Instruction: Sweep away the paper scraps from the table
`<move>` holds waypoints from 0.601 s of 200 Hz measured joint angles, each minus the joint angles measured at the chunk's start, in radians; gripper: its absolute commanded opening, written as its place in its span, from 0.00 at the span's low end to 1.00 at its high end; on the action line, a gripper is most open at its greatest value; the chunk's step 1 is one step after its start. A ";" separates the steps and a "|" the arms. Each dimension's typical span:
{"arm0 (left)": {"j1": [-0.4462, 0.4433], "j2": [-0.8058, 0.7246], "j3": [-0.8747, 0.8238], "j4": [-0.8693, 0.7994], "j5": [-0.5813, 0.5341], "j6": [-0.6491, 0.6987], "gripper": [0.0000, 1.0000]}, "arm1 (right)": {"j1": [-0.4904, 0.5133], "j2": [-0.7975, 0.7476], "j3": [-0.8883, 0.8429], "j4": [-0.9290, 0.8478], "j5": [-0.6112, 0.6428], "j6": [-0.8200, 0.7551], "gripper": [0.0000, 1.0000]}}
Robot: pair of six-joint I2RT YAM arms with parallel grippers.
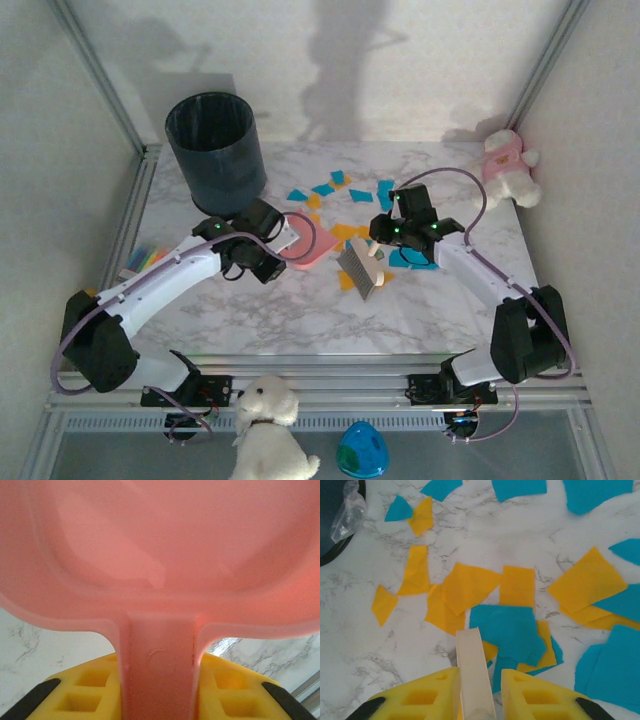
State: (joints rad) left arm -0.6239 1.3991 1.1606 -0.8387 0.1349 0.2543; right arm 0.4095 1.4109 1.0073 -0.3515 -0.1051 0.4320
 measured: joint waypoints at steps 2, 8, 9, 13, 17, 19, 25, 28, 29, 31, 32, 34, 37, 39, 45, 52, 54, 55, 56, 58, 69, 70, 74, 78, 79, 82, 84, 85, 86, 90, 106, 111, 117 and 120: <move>-0.003 0.001 -0.001 0.000 0.000 0.000 0.00 | 0.000 -0.003 0.000 -0.002 0.000 0.000 0.00; -0.012 0.003 -0.005 0.000 0.000 0.002 0.00 | 0.000 -0.015 -0.001 -0.005 0.000 -0.003 0.00; -0.013 0.003 -0.005 0.000 0.000 0.003 0.00 | 0.000 -0.017 -0.001 -0.006 0.000 -0.003 0.00; -0.020 0.005 -0.010 0.000 0.000 0.003 0.00 | 0.000 -0.027 -0.002 -0.008 0.000 -0.004 0.00; -0.027 0.005 -0.015 0.000 0.000 0.005 0.00 | 0.000 -0.035 -0.004 -0.008 -0.002 -0.006 0.00; -0.031 0.005 -0.018 0.000 0.000 0.007 0.00 | 0.000 -0.042 -0.005 -0.009 -0.002 -0.007 0.00; -0.039 0.005 -0.026 0.000 0.000 0.010 0.00 | 0.000 -0.060 -0.008 -0.009 -0.003 -0.009 0.00; -0.044 0.005 -0.032 0.000 0.000 0.011 0.00 | 0.000 -0.067 -0.011 -0.008 -0.004 -0.010 0.00; -0.045 0.006 -0.033 0.000 0.000 0.011 0.00 | 0.000 -0.069 -0.011 -0.008 -0.004 -0.010 0.00; -0.048 0.006 -0.036 -0.001 0.000 0.013 0.00 | 0.000 -0.075 -0.013 -0.009 -0.005 -0.011 0.00; -0.049 0.006 -0.037 -0.001 0.000 0.014 0.00 | 0.000 -0.080 -0.013 -0.009 -0.006 -0.011 0.00; -0.052 0.005 -0.040 -0.001 0.000 0.016 0.00 | 0.000 -0.083 -0.014 -0.009 -0.007 -0.012 0.00; -0.055 0.006 -0.045 0.000 0.000 0.019 0.00 | 0.000 -0.091 -0.015 -0.010 -0.008 -0.014 0.00; -0.058 0.006 -0.048 0.000 0.001 0.023 0.00 | 0.000 -0.097 -0.016 -0.010 -0.010 -0.014 0.00; -0.064 0.005 -0.057 -0.001 0.001 0.031 0.00 | 0.000 -0.112 -0.017 -0.012 -0.011 -0.015 0.00; -0.071 0.006 -0.068 -0.001 0.003 0.043 0.00 | 0.000 -0.129 -0.017 -0.013 -0.011 -0.018 0.00; -0.072 0.005 -0.070 0.000 0.003 0.046 0.00 | 0.000 -0.134 -0.017 -0.012 -0.010 -0.019 0.00; -0.073 0.005 -0.072 0.000 0.004 0.048 0.00 | 0.000 -0.135 -0.017 -0.012 -0.010 -0.019 0.00; -0.074 0.005 -0.073 0.000 0.004 0.049 0.00 | 0.000 -0.137 -0.017 -0.012 -0.010 -0.020 0.00; -0.076 0.005 -0.076 0.000 0.004 0.055 0.00 | 0.000 -0.143 -0.017 -0.012 -0.010 -0.021 0.00; -0.089 0.006 -0.090 0.000 0.004 0.075 0.00 | 0.000 -0.166 -0.019 -0.012 -0.004 -0.023 0.00; -0.090 0.006 -0.091 0.000 0.004 0.076 0.00 | 0.000 -0.169 -0.020 -0.012 -0.002 -0.024 0.00; -0.095 0.006 -0.096 0.000 0.004 0.084 0.00 | 0.000 -0.177 -0.022 -0.012 0.003 -0.026 0.00; -0.100 0.007 -0.100 0.000 0.004 0.091 0.00 | 0.000 -0.185 -0.025 -0.011 0.008 -0.026 0.00; -0.101 0.007 -0.100 0.000 0.004 0.092 0.00 | 0.000 -0.187 -0.026 -0.011 0.010 -0.026 0.00; -0.104 0.008 -0.103 0.000 0.004 0.096 0.00 | 0.000 -0.193 -0.029 -0.011 0.014 -0.028 0.00; -0.106 0.009 -0.104 0.000 0.004 0.100 0.00 | 0.000 -0.198 -0.032 -0.011 0.018 -0.028 0.00; -0.107 0.010 -0.104 0.000 0.004 0.101 0.00 | 0.000 -0.199 -0.032 -0.011 0.019 -0.029 0.00; -0.109 0.011 -0.105 0.000 0.004 0.103 0.00 | 0.000 -0.202 -0.034 -0.011 0.021 -0.029 0.00; -0.112 0.013 -0.105 0.000 0.003 0.108 0.00 | 0.000 -0.209 -0.039 -0.012 0.029 -0.029 0.00; -0.125 0.035 -0.106 0.000 0.000 0.126 0.00 | 0.000 -0.234 -0.062 -0.012 0.061 -0.041 0.00; -0.128 0.042 -0.106 0.000 -0.002 0.132 0.00 | 0.000 -0.240 -0.069 -0.012 0.069 -0.045 0.00; -0.130 0.053 -0.106 0.000 -0.004 0.137 0.00 | 0.000 -0.245 -0.076 -0.011 0.084 -0.053 0.00; -0.132 0.059 -0.106 0.000 -0.005 0.140 0.00 | 0.000 -0.248 -0.082 -0.011 0.090 -0.057 0.00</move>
State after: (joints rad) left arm -0.7555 1.4582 1.0542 -0.8387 0.1299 0.3943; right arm 0.4095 1.1625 0.9257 -0.3622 -0.0151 0.3752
